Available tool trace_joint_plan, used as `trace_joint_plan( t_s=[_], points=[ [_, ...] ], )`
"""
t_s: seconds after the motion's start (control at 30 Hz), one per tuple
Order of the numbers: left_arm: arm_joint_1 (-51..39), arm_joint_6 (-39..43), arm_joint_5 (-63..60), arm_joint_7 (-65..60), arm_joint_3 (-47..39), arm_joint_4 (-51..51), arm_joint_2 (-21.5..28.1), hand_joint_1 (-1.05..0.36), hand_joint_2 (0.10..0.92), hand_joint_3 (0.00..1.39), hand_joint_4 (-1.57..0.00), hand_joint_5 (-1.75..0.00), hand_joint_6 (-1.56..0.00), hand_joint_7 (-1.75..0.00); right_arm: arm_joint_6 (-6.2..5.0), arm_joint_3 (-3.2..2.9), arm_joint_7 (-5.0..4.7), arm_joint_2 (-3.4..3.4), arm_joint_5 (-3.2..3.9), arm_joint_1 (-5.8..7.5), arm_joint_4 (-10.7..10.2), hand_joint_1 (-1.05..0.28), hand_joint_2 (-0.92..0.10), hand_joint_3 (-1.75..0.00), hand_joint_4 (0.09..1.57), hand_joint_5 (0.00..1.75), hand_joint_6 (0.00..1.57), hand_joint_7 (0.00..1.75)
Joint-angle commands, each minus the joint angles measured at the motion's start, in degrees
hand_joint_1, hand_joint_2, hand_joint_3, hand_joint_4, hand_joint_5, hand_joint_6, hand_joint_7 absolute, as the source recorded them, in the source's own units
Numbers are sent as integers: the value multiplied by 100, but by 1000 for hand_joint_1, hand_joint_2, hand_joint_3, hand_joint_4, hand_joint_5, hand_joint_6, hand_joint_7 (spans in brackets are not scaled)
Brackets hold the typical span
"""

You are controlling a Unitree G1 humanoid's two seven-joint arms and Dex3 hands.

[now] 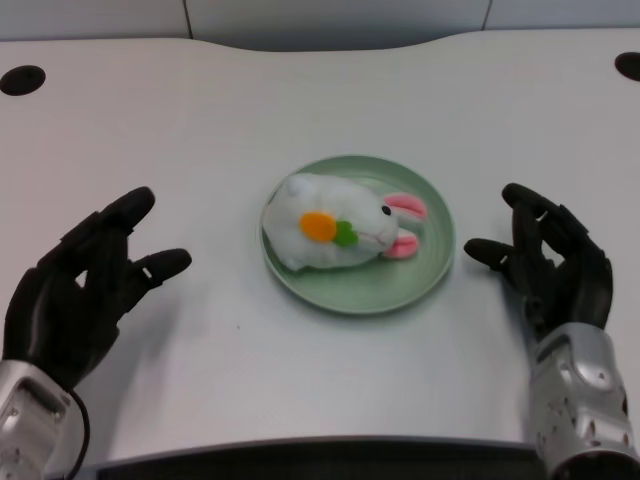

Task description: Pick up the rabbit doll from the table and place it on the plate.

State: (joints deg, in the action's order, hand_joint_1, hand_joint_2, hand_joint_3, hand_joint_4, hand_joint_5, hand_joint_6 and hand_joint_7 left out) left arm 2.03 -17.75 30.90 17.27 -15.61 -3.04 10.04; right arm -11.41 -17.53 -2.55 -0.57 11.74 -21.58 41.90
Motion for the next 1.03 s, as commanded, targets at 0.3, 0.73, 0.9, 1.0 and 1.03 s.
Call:
trace_joint_plan(
  t_s=[0.3, 0.73, 0.9, 1.0, 1.03],
  points=[
    [-456, -346, 495, -26, -420, 33, -273, -598, 921, 680, -315, -1346, -579, -98, 10, 34, 25, -30, -5, 66, -58, -311, -921, -287, 757, 1037, 681, 526],
    [-461, 1, 70, -85, -289, -143, -365, -576, 921, 641, -368, -1344, -638, -168, 15, 32, 75, -44, 34, 79, -66, -299, -921, -292, 757, 1036, 670, 526],
    [-484, 335, -311, -20, -132, -248, -342, -559, 921, 646, -361, -1328, -632, -176, -20, 20, 118, -48, 41, 74, -37, -309, -921, -289, 744, 1029, 665, 528],
    [-508, 418, -398, -5, -103, -278, -355, -553, 921, 621, -328, -1359, -615, -175, -11, 19, 107, -48, 27, 75, -43, -322, -921, -281, 756, 1034, 668, 532],
    [-511, 442, -422, -1, -97, -289, -355, -553, 921, 619, -325, -1363, -612, -175, 8, 21, 90, -49, 18, 73, -48, -322, -921, -281, 755, 1034, 668, 532]
  ],
)
